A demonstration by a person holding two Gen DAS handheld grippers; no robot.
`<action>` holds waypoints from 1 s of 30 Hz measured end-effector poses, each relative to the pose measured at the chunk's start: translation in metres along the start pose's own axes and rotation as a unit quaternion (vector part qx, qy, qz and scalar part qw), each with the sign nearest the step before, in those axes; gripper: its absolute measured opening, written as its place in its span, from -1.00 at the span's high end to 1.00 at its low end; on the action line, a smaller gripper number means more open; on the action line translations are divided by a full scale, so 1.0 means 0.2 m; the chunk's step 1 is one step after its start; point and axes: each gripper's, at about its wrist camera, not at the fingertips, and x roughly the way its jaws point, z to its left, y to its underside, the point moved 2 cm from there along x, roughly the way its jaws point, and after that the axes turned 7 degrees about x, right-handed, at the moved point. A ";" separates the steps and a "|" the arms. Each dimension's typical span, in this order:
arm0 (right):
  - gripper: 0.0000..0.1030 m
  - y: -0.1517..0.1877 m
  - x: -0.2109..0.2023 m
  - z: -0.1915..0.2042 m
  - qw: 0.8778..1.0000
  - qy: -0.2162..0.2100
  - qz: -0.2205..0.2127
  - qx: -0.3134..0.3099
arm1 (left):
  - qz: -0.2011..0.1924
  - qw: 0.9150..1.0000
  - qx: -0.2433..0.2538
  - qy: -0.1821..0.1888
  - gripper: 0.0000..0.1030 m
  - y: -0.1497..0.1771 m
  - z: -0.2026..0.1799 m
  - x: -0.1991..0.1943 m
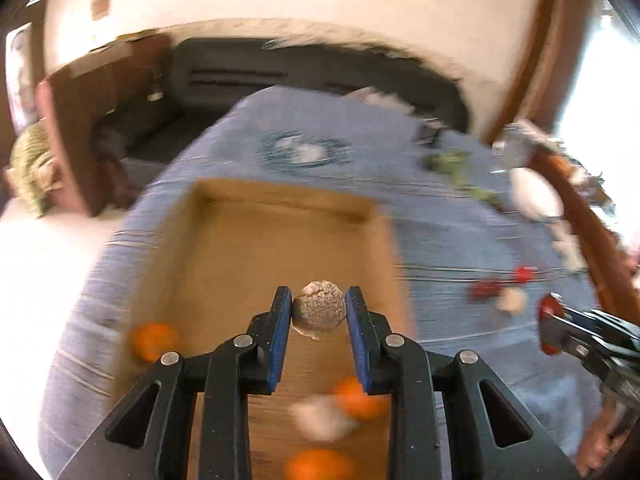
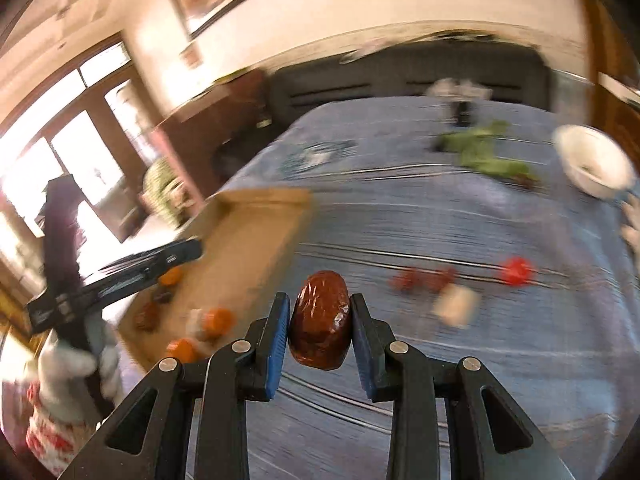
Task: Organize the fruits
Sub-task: 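Carry the date and beige cube into the cardboard tray and open both tools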
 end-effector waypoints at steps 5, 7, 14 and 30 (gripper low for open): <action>0.35 -0.01 0.35 0.31 0.997 -0.037 0.059 -0.032 | 0.048 0.998 -0.028 -0.026 0.47 0.03 0.26 0.15; 0.35 -0.01 0.50 0.40 0.995 -0.037 0.083 -0.045 | 0.061 0.997 -0.042 -0.022 0.47 0.04 0.31 0.21; 0.34 0.03 0.81 0.53 0.990 -0.020 0.128 -0.064 | 0.073 0.995 -0.070 -0.002 0.47 0.05 0.37 0.24; 0.07 -0.05 0.54 0.40 0.996 -0.019 0.072 -0.050 | 0.001 0.996 -0.093 0.010 -0.01 0.04 0.29 -0.07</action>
